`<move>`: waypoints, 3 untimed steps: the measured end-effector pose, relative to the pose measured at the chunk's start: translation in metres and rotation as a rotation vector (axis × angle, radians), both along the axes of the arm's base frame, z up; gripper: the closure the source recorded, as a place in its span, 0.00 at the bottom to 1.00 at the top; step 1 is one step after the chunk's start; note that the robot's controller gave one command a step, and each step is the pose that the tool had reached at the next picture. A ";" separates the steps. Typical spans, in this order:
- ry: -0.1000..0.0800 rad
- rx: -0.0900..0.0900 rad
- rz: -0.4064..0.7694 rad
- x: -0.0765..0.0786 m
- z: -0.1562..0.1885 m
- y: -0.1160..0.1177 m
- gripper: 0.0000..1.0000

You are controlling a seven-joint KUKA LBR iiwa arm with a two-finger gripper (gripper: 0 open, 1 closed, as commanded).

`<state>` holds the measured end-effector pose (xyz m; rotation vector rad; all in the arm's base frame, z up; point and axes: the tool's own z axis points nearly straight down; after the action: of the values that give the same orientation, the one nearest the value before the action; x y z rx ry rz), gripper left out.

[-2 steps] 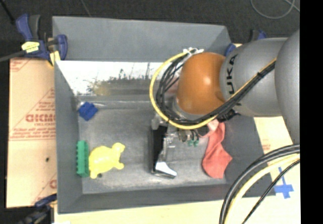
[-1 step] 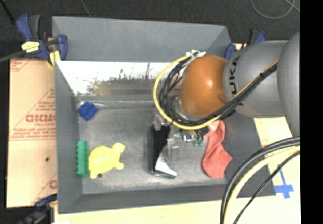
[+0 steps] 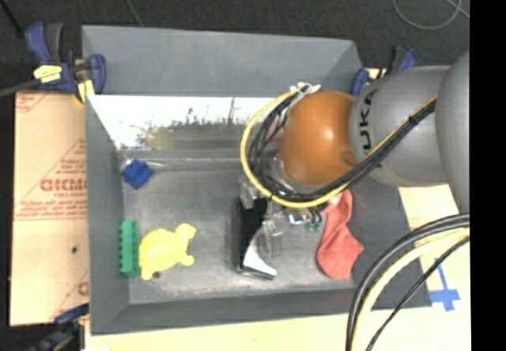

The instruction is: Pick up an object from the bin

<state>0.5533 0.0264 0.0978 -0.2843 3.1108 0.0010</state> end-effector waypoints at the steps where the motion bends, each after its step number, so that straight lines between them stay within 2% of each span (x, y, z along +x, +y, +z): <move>1: -0.006 -0.004 0.166 -0.002 0.000 0.011 0.00; 2: -0.009 -0.005 0.286 -0.001 0.002 0.015 0.00; 3: -0.008 -0.011 0.496 0.005 0.002 0.014 0.00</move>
Offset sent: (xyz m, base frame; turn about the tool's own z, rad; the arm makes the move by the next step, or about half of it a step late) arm -0.0020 0.0089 0.0022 -0.4293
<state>0.5579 0.0403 0.0997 -1.0381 2.9401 -0.0104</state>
